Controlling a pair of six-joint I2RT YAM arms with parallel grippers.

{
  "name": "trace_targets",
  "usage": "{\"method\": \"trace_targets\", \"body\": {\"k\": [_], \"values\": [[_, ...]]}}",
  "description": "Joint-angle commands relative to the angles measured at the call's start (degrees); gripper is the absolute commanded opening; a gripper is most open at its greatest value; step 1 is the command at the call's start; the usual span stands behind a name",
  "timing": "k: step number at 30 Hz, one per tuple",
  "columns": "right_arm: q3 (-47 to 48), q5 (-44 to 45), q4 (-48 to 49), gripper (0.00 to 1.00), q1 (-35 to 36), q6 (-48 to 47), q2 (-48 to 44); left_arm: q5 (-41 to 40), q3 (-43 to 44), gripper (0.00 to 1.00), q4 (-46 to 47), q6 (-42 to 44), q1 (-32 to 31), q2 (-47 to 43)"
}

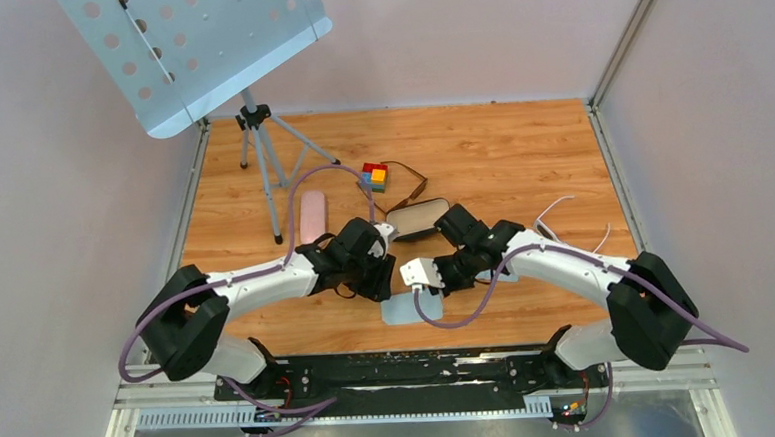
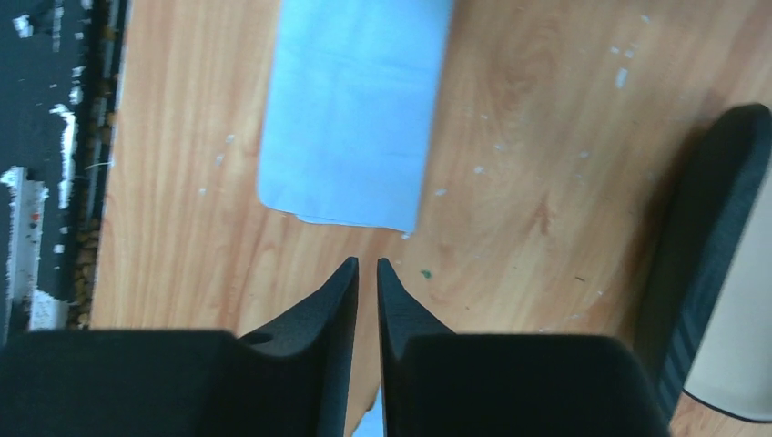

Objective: Organize the sunglasses
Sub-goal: Fold the glasses cleaning cloth at the center of the board.

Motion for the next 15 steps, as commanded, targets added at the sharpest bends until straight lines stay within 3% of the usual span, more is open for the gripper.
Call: {"method": "trace_targets", "body": {"k": [1, 6, 15], "values": [[3.79, -5.86, -1.45, 0.20, -4.71, -0.06, 3.54, 0.14, 2.66, 0.50, 0.75, 3.06, 0.23, 3.08], [5.55, -9.13, -1.62, 0.31, -6.98, -1.91, 8.28, 1.75, 3.06, 0.49, -0.06, 4.31, 0.63, 5.04], [8.49, -11.99, -1.89, 0.35, -6.99, -2.78, 13.73, 3.26, 1.54, 0.46, 0.80, 3.52, 1.89, 5.60]]}}
